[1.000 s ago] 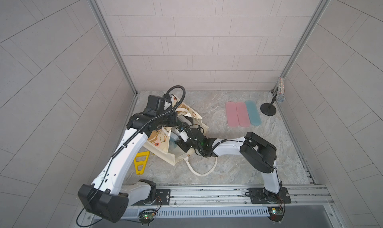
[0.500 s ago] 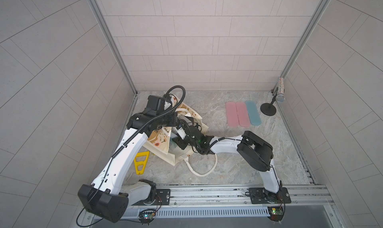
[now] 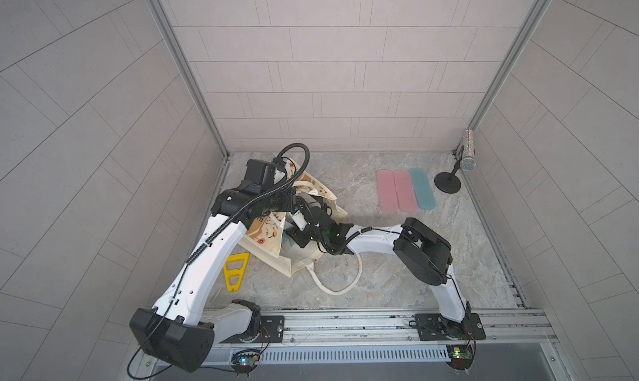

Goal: Take out the pencil case from the canvas bag
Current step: Pick up the pencil case from the canvas bag.

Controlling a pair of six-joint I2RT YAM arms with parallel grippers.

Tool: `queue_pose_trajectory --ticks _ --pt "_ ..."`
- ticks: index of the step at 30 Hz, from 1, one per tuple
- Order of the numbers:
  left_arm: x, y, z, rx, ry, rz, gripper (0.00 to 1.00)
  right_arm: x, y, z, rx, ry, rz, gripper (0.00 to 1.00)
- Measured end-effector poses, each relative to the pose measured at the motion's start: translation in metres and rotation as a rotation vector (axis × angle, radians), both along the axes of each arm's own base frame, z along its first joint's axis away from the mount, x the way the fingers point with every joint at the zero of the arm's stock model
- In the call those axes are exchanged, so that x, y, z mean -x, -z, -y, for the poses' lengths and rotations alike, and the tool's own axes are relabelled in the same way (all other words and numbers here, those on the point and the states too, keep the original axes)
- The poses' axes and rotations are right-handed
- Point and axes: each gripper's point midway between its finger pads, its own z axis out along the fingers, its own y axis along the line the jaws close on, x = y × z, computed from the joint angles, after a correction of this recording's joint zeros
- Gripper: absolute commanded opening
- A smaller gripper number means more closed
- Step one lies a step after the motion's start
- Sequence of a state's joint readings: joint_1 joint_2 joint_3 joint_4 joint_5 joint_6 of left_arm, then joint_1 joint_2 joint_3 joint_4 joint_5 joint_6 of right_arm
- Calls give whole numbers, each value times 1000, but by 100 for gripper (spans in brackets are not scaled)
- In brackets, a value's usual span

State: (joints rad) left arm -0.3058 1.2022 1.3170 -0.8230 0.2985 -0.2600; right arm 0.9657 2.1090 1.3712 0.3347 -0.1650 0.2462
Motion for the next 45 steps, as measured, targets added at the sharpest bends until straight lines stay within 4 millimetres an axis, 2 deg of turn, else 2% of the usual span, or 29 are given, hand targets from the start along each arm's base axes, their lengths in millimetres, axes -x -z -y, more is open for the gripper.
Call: queue_pose_trajectory --ticks 3,7,13,18,23,25,28,31,36,45 --pt "0 1 -2 -8 -5 1 0 -2 0 -3 0 0 -1 48" --pt "-1 1 -3 -15 -6 4 0 -3 1 -5 -1 -1 -3 41" --pt "-1 1 -4 -19 -10 5 0 -4 3 -2 -6 11 8 38" --pt "-2 0 -6 -30 -22 13 0 3 4 11 -6 20 17 34" --pt "-2 0 -6 -32 -24 15 0 16 4 31 7 25 2 34" --pt "-2 -1 -6 -31 -24 17 0 21 4 38 7 30 -5 36" --pt "-2 -1 -6 -30 -23 17 0 23 7 44 8 42 -17 49" --pt "-3 -1 -6 -29 -23 17 0 23 14 47 29 50 -27 55" --pt "-3 -1 -6 -29 -22 18 0 17 19 40 37 51 -30 54" --pt "-3 -1 -6 -31 -24 18 0 13 24 29 42 38 -40 41"
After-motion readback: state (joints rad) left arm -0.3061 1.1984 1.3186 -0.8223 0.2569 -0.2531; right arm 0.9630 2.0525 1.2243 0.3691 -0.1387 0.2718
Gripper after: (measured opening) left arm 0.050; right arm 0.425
